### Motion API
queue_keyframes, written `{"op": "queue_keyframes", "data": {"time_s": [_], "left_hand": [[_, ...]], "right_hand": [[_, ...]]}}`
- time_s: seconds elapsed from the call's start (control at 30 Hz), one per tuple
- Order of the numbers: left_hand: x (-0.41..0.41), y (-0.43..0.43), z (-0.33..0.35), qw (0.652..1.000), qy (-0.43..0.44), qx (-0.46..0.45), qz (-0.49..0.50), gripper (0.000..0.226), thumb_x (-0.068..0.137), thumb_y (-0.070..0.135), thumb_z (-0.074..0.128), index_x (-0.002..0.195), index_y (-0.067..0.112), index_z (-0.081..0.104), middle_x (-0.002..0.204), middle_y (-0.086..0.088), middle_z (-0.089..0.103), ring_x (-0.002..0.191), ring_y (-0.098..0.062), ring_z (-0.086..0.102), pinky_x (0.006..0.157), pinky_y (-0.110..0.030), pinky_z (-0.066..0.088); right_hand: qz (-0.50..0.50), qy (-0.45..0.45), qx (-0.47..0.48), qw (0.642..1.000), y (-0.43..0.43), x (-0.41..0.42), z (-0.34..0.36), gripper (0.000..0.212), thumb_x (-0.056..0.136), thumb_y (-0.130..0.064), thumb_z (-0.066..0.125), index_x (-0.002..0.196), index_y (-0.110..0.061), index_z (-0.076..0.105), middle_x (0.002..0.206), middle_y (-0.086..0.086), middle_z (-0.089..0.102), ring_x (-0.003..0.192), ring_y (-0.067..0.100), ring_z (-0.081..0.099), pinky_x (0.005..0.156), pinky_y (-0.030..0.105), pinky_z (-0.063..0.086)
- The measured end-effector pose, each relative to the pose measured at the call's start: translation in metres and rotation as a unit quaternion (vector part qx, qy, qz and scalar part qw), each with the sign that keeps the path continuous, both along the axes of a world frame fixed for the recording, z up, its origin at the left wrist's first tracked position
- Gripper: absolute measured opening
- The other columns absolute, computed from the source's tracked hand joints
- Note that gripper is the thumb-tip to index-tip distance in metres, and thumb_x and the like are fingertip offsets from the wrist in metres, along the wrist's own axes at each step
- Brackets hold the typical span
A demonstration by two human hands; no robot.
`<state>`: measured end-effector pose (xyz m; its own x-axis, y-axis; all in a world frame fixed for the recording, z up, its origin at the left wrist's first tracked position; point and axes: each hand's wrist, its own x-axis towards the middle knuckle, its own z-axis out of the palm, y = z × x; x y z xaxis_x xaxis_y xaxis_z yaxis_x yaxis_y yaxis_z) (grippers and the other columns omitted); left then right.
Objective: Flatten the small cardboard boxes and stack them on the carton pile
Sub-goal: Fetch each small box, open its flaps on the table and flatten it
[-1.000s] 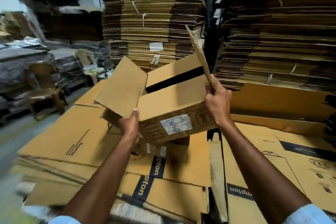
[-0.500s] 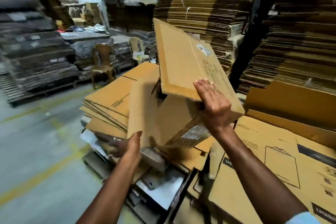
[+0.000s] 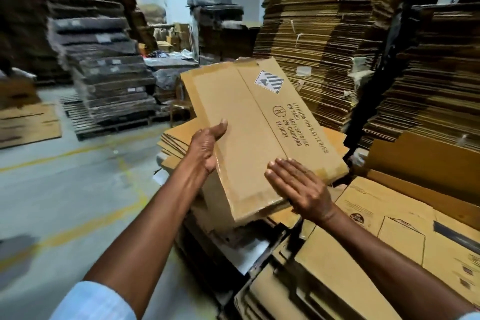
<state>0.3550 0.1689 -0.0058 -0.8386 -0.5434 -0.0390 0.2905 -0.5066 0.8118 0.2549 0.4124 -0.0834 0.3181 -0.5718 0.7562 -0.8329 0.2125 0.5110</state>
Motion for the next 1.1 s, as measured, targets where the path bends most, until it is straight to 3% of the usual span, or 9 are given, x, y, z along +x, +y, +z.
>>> {"op": "queue_keyframes", "data": {"time_s": [0.1,0.2,0.4,0.5,0.63,0.77,0.9,0.97,1.1], "left_hand": [[0.029,0.01,-0.02,0.999,0.027,0.007,0.021,0.055,0.083,0.014,0.08,0.132,-0.003,0.064,0.132,-0.027,0.065,0.112,-0.042,0.067,0.092,-0.061,0.057],[0.062,0.016,-0.037,0.997,0.037,-0.017,0.066,0.052,0.084,0.018,0.079,0.132,-0.001,0.065,0.124,-0.024,0.07,0.108,-0.04,0.069,0.089,-0.057,0.059],[0.141,0.029,-0.068,0.987,0.044,-0.044,0.148,0.093,0.06,0.047,0.098,0.137,0.007,0.064,0.138,-0.021,0.063,0.129,-0.041,0.059,0.109,-0.066,0.043],[0.188,0.054,-0.086,0.98,0.018,-0.044,0.191,0.106,0.054,0.054,0.098,0.14,0.003,0.061,0.134,-0.022,0.065,0.121,-0.04,0.064,0.103,-0.063,0.05],[0.255,0.099,-0.119,0.969,0.018,-0.008,0.245,0.108,0.047,0.056,0.1,0.135,0.006,0.063,0.121,-0.016,0.073,0.104,-0.031,0.074,0.088,-0.053,0.061],[0.327,0.154,-0.165,0.942,0.009,0.04,0.333,0.098,0.052,0.052,0.099,0.134,0.009,0.064,0.12,-0.014,0.074,0.104,-0.03,0.074,0.091,-0.054,0.06],[0.397,0.212,-0.205,0.913,0.035,0.098,0.395,0.071,0.048,0.047,0.1,0.106,0.011,0.081,0.099,-0.012,0.08,0.086,-0.025,0.078,0.069,-0.042,0.064],[0.431,0.238,-0.22,0.887,0.007,0.1,0.45,0.1,0.033,0.055,0.103,0.117,0.009,0.075,0.102,-0.012,0.079,0.087,-0.025,0.078,0.072,-0.045,0.065],[0.496,0.269,-0.242,0.836,-0.006,0.1,0.539,0.127,0.041,0.07,0.094,0.144,0.007,0.056,0.137,-0.025,0.062,0.122,-0.042,0.064,0.099,-0.065,0.052]], "right_hand": [[-0.005,-0.028,0.114,0.993,0.013,0.02,-0.01,0.046,0.104,-0.019,0.06,0.146,-0.004,0.052,0.156,0.016,0.045,0.148,0.03,0.039,0.115,0.052,0.04],[-0.016,-0.1,0.229,0.968,0.03,0.04,-0.001,0.076,0.098,-0.058,0.054,0.158,-0.015,0.036,0.167,0.016,0.021,0.157,0.03,0.015,0.126,0.052,0.016],[-0.062,-0.303,0.128,0.942,0.024,0.059,0.06,0.079,0.097,-0.073,0.026,0.163,-0.033,0.009,0.17,0.013,-0.012,0.157,0.024,-0.012,0.127,0.052,-0.002],[-0.048,-0.42,0.103,0.9,0.016,0.069,0.083,0.09,0.093,-0.074,0.044,0.164,-0.033,0.006,0.17,0.014,-0.008,0.158,0.029,-0.003,0.124,0.052,0.0],[0.072,-0.55,0.149,0.819,0.011,0.107,0.078,0.1,0.081,-0.077,0.062,0.16,-0.029,0.025,0.151,0.004,0.054,0.137,0.024,0.053,0.117,0.04,0.039],[0.159,-0.553,0.227,0.786,0.014,0.175,0.049,0.111,0.069,-0.093,0.055,0.158,-0.038,0.019,0.151,0.0,0.054,0.134,0.027,0.055,0.111,0.053,0.045],[0.221,-0.505,0.301,0.778,0.025,0.25,0.032,0.111,0.076,-0.08,0.059,0.162,-0.031,0.008,0.166,0.002,0.031,0.148,0.026,0.039,0.119,0.053,0.035],[0.249,-0.476,0.325,0.778,0.029,0.288,0.025,0.11,0.078,-0.074,0.06,0.163,-0.025,0.01,0.168,0.003,0.025,0.152,0.024,0.031,0.121,0.048,0.032],[0.291,-0.437,0.376,0.763,0.033,0.358,0.012,0.105,0.087,-0.059,0.068,0.164,-0.018,0.01,0.17,0.007,0.018,0.156,0.024,0.017,0.125,0.045,0.022]]}}
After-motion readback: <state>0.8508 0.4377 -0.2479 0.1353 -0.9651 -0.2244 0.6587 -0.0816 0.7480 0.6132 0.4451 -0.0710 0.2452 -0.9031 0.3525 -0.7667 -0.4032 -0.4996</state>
